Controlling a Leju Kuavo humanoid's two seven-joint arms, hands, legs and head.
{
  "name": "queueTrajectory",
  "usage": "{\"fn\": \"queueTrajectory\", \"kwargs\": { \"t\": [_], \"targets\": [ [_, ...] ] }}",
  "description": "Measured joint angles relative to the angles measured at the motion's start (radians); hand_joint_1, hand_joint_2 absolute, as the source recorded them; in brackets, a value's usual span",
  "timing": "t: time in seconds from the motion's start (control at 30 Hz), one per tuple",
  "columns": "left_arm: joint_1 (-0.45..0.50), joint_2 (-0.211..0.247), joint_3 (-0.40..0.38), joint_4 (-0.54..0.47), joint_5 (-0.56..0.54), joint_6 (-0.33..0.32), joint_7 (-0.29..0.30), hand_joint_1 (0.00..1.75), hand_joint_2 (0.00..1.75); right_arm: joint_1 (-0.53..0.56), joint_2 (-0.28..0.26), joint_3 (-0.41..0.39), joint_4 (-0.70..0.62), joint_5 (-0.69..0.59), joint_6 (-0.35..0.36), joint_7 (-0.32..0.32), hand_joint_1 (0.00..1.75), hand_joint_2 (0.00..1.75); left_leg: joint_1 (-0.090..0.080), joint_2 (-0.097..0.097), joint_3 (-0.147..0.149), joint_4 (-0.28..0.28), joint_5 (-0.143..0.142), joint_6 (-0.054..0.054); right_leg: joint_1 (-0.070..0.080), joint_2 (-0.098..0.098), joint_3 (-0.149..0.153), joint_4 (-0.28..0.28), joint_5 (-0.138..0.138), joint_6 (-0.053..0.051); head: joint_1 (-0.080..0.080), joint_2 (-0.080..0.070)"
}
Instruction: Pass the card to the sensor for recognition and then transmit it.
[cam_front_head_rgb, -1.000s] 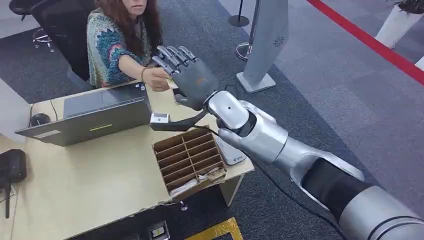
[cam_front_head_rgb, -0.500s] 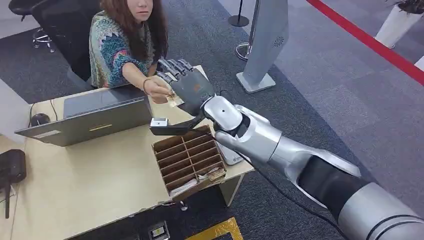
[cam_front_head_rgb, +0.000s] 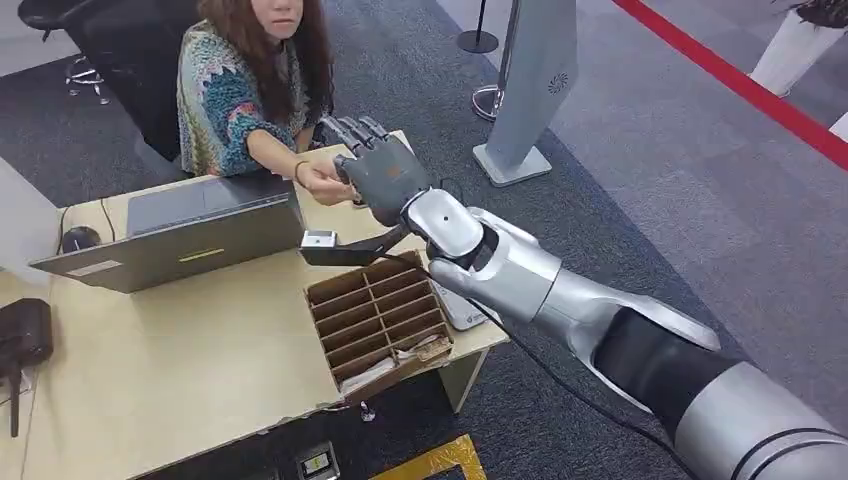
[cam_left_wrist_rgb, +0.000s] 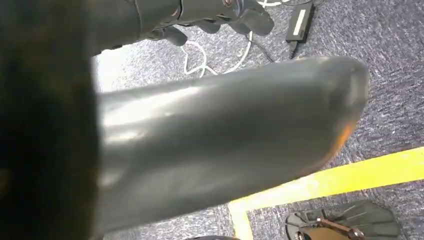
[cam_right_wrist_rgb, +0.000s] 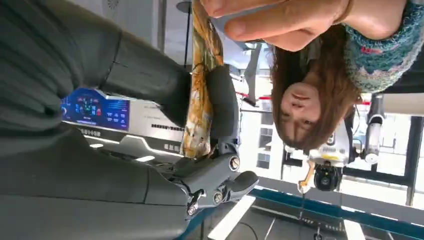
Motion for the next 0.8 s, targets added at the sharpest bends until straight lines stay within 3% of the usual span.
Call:
{"fn": "queueTrajectory", "kwargs": {
  "t": [0.47, 0.6, 0.8],
  "targets": [
    [0.000, 0.004, -0.005, 0.003, 0.027, 0.000, -0.021, 0.00, 0.00, 0.003, 0.002, -0.006, 0.025, -0.036, -0.038, 0.013, 1.75, 1.75, 0.000, 0.001, 0.000, 0.000, 0.000, 0.000, 0.000, 0.001, -0.001, 0.000, 0.000, 0.000, 0.000, 0.000],
    [0.004, -0.001, 0.008, 0.017, 0.010, 0.000, -0.067, 0.00, 0.00, 0.021, -0.018, -0.046, 0.025, -0.080, -0.090, 0.040, 1.75, 1.75, 0.000, 0.001, 0.000, 0.000, 0.000, 0.000, 0.000, 0.001, -0.001, 0.000, 0.000, 0.000, 0.000, 0.000],
    [0.013, -0.010, 0.058, 0.039, -0.037, 0.001, -0.078, 0.00, 0.00, 0.075, -0.081, -0.137, 0.009, -0.136, -0.113, 0.068, 1.75, 1.75, 0.000, 0.002, 0.000, 0.001, -0.001, 0.000, 0.000, 0.002, -0.001, 0.000, 0.000, 0.000, 0.000, 0.000]
  ]
}}
